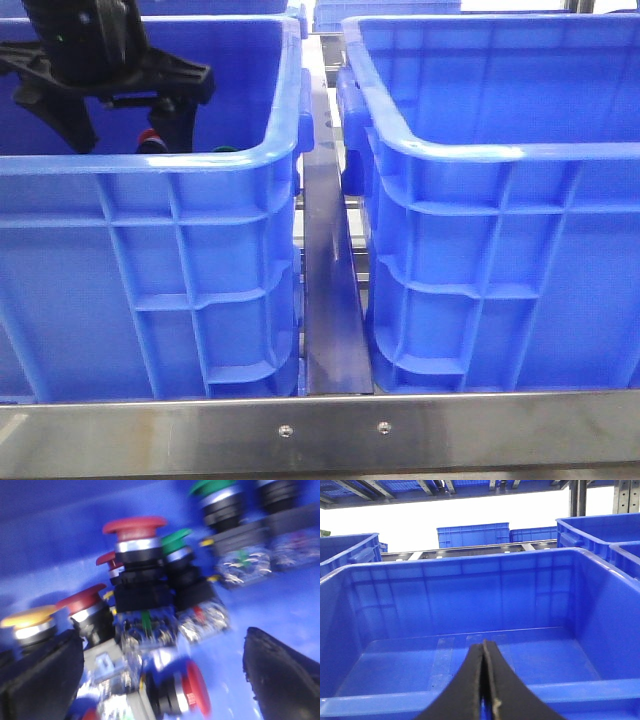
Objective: Pick red and yellow buttons and place in box
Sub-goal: 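Lower the left gripper into the button bin and grasp a red-capped button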
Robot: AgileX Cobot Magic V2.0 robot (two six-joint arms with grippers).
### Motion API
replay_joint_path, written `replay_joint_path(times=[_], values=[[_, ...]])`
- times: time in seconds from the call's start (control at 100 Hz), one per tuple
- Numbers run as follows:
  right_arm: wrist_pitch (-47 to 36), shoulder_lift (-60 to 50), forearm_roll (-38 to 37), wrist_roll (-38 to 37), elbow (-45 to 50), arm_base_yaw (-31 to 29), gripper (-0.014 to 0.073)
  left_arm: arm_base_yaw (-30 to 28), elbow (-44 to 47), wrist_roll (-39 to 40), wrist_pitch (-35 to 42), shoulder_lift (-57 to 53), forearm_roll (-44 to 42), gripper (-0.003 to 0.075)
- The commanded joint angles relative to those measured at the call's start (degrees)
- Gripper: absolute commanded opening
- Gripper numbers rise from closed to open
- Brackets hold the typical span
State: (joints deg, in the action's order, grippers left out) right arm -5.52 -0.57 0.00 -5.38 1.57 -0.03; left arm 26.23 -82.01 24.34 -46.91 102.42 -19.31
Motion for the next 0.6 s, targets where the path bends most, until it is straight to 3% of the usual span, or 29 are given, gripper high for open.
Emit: replay_joint_path(times=[0.0,0.49,0.59], values=[[-4.7,-1.5,-0.3,0.2,-0.7,0.0,-0.0067,0.2,-2.0,1.5,3.8,-1.7,-1.6,0.0599],[-4.7,-1.5,-0.3,0.2,-0.7,0.0,-0.0067,-1.6,-2.2,2.9,5.7,0.7,-0.5,0.0596],[-4.7,-1.5,-0.3,0.2,-0.7,0.0,-0.0067,-1.6,-2.2,2.9,5.9,0.9,-0.5,0.0547]])
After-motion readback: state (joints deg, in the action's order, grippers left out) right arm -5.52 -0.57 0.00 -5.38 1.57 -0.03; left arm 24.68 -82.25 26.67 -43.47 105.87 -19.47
